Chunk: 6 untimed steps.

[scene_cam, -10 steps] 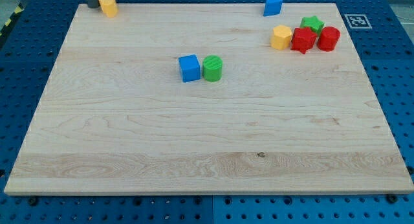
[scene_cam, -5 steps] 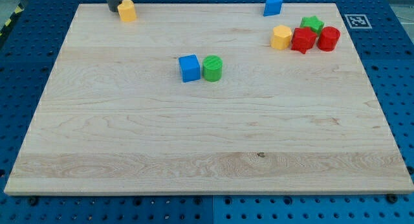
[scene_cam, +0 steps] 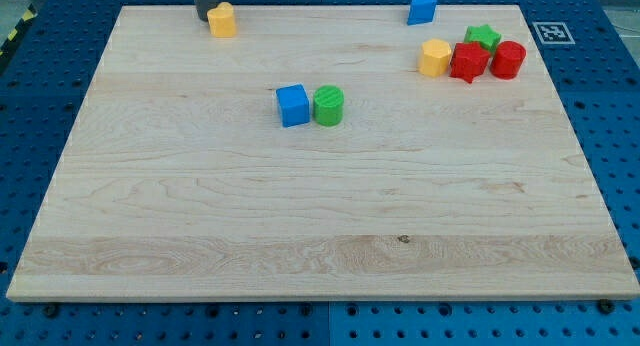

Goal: Push yellow heart into blue cube

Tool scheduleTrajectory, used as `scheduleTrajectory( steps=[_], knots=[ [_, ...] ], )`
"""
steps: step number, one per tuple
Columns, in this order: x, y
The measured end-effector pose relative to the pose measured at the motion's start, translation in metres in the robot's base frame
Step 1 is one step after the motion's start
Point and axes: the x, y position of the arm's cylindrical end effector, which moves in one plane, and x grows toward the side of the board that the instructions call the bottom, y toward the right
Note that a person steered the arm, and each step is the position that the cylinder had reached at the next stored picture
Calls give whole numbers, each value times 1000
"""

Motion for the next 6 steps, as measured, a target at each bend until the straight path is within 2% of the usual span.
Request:
scheduleTrajectory(
  steps=[3,6],
  knots=[
    [11,61],
    [24,80]
  ],
)
